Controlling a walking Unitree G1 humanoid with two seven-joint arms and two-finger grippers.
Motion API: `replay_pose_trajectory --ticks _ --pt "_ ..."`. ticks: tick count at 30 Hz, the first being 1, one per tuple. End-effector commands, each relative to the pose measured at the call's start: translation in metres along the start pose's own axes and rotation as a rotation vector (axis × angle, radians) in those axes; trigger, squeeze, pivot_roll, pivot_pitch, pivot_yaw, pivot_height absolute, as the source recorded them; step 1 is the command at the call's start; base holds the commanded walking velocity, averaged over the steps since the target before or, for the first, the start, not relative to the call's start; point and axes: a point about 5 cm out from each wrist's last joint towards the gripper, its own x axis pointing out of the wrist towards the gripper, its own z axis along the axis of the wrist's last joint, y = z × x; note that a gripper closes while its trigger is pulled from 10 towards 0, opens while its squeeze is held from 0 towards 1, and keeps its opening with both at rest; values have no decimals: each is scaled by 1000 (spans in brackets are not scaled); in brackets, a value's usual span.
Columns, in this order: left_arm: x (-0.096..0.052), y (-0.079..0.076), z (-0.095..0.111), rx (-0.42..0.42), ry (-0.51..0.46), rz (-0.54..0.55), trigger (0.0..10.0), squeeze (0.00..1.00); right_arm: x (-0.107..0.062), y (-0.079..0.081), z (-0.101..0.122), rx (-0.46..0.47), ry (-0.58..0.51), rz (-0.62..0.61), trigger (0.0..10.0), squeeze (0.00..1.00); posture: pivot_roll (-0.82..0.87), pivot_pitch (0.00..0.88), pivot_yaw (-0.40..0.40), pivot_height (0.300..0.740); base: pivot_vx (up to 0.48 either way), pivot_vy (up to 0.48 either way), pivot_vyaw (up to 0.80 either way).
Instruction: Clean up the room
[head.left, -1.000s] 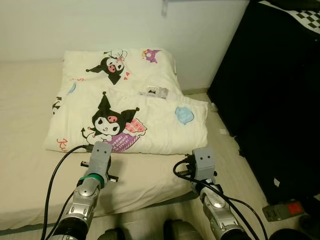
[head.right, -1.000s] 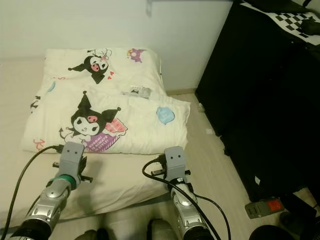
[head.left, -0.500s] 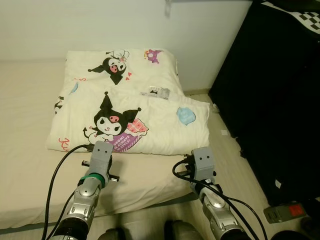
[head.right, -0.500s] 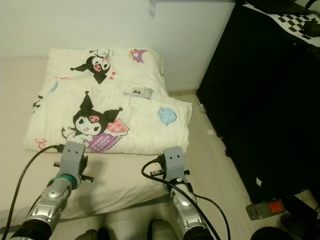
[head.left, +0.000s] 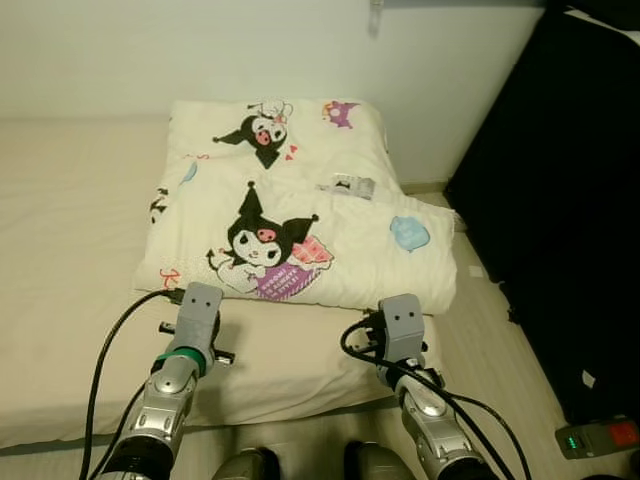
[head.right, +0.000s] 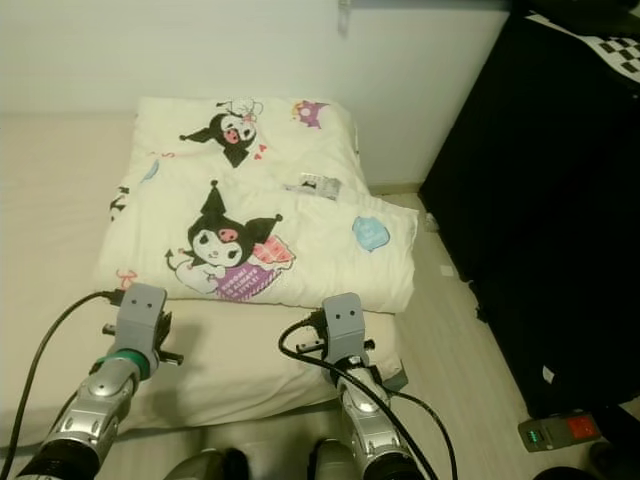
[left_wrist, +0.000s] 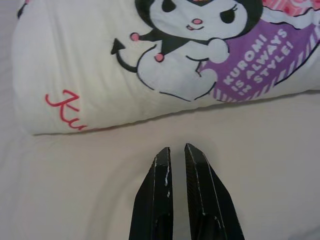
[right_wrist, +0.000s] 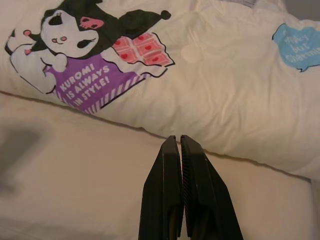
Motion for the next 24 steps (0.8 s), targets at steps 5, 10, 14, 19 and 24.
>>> replay_pose_trajectory --ticks 5,10,14,19,24 --pt "-2 -2 -7 -6 24 -4 10000 0 -3 -2 -6 7 24 -11 10000 0 -84 79 18 740 0 0 0" --pt "-3 -2 -8 -2 25 -7 10000 0 -4 -2 -6 5 26 -5 10000 0 -84 82 18 740 0 0 0" --pt "-9 -1 -16 55 31 -42 10000 0 2 -12 9 23 -41 -26 10000 0 -82 86 22 740 0 0 0" --pt "-13 -1 -22 70 30 -60 10000 0 9 -20 33 27 -141 -19 10000 0 -83 87 22 740 0 0 0" --pt "-11 1 -16 43 23 -35 10000 0 10 -13 47 -56 -214 -9 10000 0 -80 86 18 720 0 0 0"
